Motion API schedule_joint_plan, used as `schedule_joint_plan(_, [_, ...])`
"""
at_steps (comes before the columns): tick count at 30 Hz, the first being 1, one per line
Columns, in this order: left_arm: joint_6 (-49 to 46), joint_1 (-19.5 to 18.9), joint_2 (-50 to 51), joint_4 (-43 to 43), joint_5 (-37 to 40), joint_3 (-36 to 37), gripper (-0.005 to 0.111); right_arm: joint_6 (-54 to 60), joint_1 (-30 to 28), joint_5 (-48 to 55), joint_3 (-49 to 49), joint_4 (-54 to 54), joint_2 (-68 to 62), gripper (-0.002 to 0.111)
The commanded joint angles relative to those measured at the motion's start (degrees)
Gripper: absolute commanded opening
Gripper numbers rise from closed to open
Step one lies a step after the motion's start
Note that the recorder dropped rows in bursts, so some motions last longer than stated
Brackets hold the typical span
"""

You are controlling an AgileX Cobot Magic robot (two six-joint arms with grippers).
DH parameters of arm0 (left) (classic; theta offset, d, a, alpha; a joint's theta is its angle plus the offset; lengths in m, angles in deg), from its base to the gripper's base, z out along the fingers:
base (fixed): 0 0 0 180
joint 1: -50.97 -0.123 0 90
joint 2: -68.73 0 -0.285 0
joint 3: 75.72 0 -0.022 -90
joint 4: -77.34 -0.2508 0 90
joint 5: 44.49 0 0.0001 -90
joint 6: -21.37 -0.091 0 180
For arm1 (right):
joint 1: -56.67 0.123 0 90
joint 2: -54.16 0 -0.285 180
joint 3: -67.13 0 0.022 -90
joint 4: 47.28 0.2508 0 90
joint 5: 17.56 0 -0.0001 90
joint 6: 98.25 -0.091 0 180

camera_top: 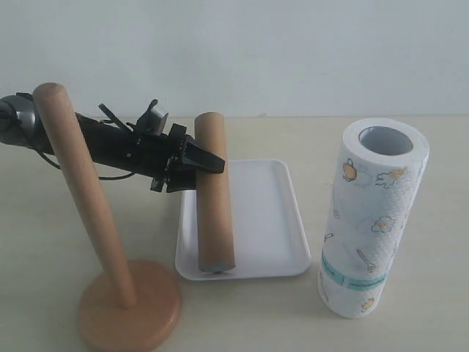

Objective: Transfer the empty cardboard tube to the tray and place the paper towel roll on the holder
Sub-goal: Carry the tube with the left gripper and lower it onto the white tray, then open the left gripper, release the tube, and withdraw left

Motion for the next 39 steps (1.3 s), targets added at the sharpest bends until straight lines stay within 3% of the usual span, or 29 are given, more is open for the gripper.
schedule_joint_plan(1, [0.08,0.22,-0.27,0.29,-0.59,0.15,0.008,0.28,0.07,-0.29,-0.02,-0.32,0.25,0.004])
schedule_joint_plan(8, [0.08,0.22,-0.27,0.29,-0.59,0.15,0.047,0.28,0.07,-0.29,-0.02,-0.32,0.25,0.004])
schedule_joint_plan(10, [0.08,0.22,-0.27,0.29,-0.59,0.15,0.053,0.28,0.07,-0.29,-0.02,-0.32,0.25,0.004])
schedule_joint_plan(16, [0.08,0.22,-0.27,0.29,-0.59,0.15,0.054,0.28,0.07,-0.29,-0.02,-0.32,0.25,0.004])
schedule_joint_plan(23, [0.08,0.22,-0.27,0.29,-0.59,0.15,0.073,0.29,0.07,-0.29,-0.02,-0.32,0.25,0.004])
schedule_joint_plan(39, [0.08,0.22,-0.27,0.29,-0.59,0.15,0.073,0.3,0.07,-0.29,-0.02,-0.32,0.25,0.004])
